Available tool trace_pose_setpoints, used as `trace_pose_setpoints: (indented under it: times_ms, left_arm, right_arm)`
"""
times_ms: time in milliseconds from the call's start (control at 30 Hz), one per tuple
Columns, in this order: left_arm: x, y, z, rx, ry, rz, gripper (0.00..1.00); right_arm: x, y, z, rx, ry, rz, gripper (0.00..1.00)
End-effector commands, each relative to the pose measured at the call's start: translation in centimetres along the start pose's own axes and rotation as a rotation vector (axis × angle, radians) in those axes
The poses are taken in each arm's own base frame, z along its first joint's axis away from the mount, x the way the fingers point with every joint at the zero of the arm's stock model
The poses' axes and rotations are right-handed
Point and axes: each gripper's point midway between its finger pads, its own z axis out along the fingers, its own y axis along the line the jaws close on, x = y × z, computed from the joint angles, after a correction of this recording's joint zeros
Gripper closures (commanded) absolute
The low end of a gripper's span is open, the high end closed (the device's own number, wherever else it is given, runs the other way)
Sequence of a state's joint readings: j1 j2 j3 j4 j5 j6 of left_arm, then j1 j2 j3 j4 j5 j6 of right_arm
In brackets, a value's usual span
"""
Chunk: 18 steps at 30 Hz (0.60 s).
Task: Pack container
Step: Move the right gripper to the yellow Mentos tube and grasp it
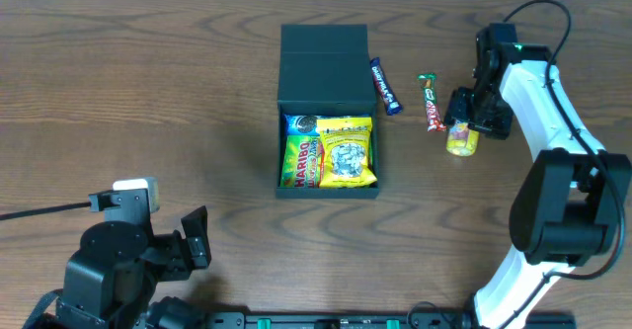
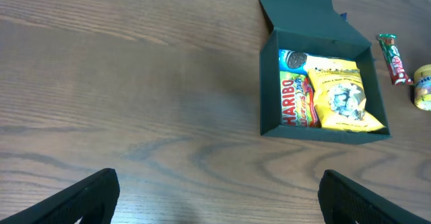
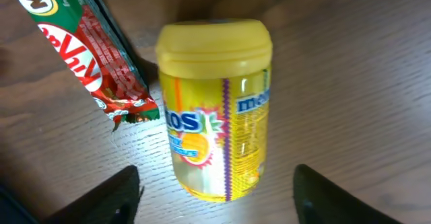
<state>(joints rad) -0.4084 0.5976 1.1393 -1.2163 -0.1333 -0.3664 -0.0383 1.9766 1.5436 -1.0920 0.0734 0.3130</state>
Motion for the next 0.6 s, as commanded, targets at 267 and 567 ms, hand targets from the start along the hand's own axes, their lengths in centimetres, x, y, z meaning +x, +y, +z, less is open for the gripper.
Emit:
trace_pose_setpoints:
  times_ms: [267,567]
  left_arm:
    - [0.1,0.1,-0.1,0.0,0.0,-0.01,0.05]
    - [0.1,0.1,-0.1,0.0,0.0,-0.01,0.05]
  right_arm:
    - [-0.2,0.1,3.9,0.02,0.06,0.004,0.26]
    - [0.4,0.1,5.3,0.025,0.105,0.001,0.46]
